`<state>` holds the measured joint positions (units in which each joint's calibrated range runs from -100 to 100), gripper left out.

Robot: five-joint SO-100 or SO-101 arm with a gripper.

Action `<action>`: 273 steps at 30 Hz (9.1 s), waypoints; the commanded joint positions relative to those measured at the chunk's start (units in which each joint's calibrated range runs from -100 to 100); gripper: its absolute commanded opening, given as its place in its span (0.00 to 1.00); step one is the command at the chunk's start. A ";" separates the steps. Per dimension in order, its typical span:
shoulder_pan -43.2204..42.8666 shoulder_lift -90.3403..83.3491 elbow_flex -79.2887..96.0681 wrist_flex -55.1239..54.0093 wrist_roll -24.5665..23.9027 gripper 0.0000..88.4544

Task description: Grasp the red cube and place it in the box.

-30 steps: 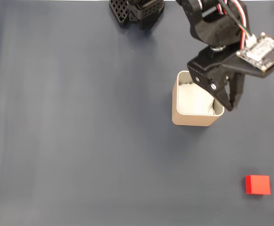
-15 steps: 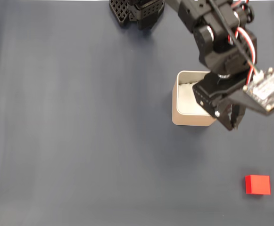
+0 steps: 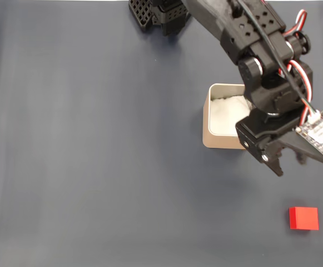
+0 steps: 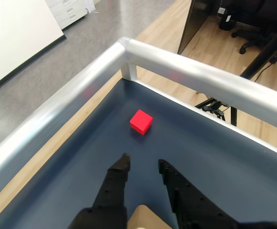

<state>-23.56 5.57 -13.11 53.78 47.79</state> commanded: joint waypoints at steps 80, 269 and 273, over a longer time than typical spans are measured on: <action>-1.04 49.68 -53.25 -2.28 -4.15 0.48; 2.72 -62.13 63.89 -7.29 3.61 0.09; 2.87 -62.13 63.80 -9.50 2.34 0.25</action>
<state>-21.46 -55.06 51.46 46.22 51.01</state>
